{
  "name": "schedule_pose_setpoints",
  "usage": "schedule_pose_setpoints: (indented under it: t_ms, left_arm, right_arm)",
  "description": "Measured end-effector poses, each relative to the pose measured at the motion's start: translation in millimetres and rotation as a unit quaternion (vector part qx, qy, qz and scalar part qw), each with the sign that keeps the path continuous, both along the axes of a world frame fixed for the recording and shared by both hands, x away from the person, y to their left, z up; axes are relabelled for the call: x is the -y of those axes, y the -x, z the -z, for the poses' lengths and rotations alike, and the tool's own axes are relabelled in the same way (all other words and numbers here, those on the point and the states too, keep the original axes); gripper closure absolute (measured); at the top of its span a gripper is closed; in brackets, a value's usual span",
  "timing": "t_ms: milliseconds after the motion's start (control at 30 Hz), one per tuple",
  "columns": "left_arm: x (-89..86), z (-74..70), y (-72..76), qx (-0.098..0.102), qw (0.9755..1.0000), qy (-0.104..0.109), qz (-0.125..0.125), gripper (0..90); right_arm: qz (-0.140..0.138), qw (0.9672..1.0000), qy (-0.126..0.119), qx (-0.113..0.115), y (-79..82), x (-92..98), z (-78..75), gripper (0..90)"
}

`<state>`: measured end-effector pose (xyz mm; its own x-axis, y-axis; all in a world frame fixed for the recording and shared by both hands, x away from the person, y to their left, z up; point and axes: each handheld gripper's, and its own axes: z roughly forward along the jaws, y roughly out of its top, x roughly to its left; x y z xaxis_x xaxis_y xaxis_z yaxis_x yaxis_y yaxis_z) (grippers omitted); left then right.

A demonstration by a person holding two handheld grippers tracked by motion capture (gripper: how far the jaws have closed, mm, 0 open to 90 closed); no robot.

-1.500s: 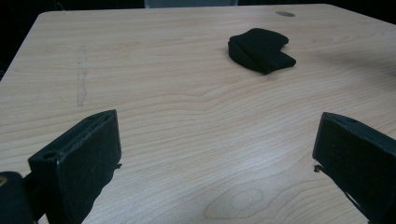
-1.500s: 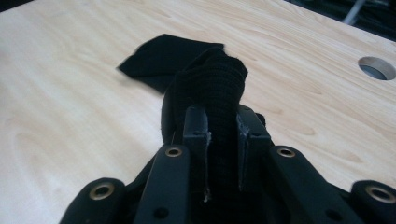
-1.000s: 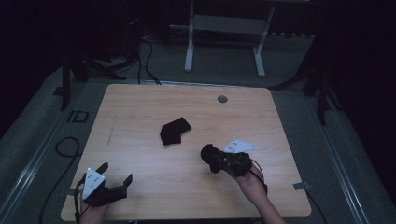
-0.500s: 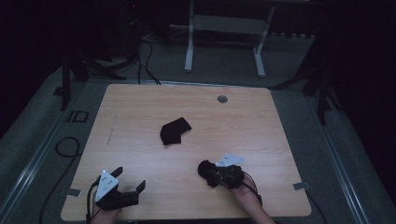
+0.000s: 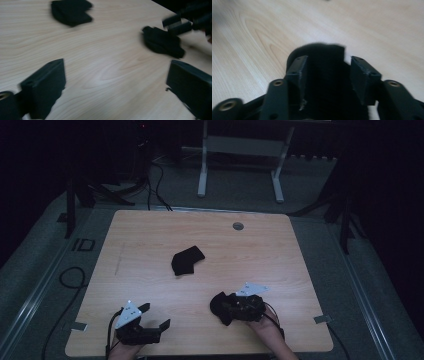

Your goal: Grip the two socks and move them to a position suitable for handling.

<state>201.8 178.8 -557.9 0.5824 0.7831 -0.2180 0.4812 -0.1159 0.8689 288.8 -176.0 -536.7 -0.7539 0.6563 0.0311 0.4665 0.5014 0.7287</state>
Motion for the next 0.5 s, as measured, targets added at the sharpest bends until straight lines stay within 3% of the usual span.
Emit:
schedule_pose_setpoints:
  t_ms: [100, 167, 267, 300, 400, 500]
  left_arm:
    - [14.2, -1.7, -4.1, -0.01, 0.9989, -0.003, 0.045, 7.9]
    - [25.0, -2.7, -7.9, -0.021, 0.9973, 0.002, 0.07, 15.7]
    - [36.2, -4.5, -13.5, -0.029, 0.9958, -0.01, 0.086, 16.2]
    - [48.0, -6.5, -20.1, -0.037, 0.9948, -0.012, 0.094, 18.8]
    - [62.9, -9.0, -29.5, -0.039, 0.9932, -0.012, 0.109, 20.8]
    - [77.5, -9.6, -38.7, -0.035, 0.9914, -0.029, 0.122, 27.4]
  right_arm:
    - [0.007, 0.9996, -0.019, 0.019, 0.5, 12.4, -16.5, 42.4]
    - [0.017, 0.9993, -0.014, 0.029, -1.9, 21.5, -23.4, 40.4]
    - [0.037, 0.999, -0.016, 0.019, -9.6, 34.6, -24.6, 42.8]
    - [0.038, 0.9991, -0.01, 0.014, -11.2, 37.7, -22.2, 43.7]
    - [0.037, 0.9993, 0.0, -0.004, -12.3, 39.2, -12.9, 44.6]
    - [0.026, 0.9995, 0.004, -0.02, -12.4, 36.6, -4.6, 48.4]
